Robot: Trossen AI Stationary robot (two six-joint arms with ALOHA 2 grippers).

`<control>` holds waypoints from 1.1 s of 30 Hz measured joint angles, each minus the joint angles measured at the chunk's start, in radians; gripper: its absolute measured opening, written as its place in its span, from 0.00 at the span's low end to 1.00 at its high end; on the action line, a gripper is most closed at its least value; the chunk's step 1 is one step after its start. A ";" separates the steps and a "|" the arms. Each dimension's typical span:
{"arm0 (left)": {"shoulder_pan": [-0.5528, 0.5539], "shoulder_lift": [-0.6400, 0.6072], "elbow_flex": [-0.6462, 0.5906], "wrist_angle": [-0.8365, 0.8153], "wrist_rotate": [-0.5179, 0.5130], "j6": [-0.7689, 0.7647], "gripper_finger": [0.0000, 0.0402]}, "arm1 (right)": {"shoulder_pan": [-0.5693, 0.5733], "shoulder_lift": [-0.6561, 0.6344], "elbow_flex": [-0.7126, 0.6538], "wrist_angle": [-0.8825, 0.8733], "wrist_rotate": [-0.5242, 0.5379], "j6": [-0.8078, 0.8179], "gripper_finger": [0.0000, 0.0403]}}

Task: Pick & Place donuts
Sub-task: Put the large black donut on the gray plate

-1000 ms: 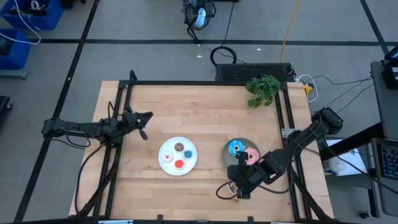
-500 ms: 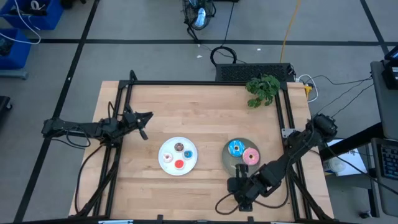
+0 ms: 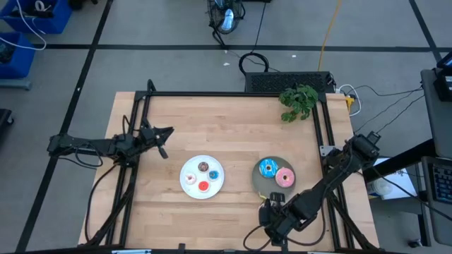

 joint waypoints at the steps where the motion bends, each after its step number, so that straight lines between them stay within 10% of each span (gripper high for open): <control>1: 0.000 0.000 0.000 0.000 0.000 0.000 0.10 | 0.000 0.000 -0.006 0.002 -0.012 -0.002 0.19; 14: 0.000 0.000 0.000 -0.001 0.000 0.002 0.10 | -0.009 0.000 -0.158 0.070 -0.019 -0.059 0.61; 33: 0.000 0.000 0.000 -0.003 -0.001 0.000 0.10 | -0.010 0.102 -0.185 0.167 0.005 -0.173 0.60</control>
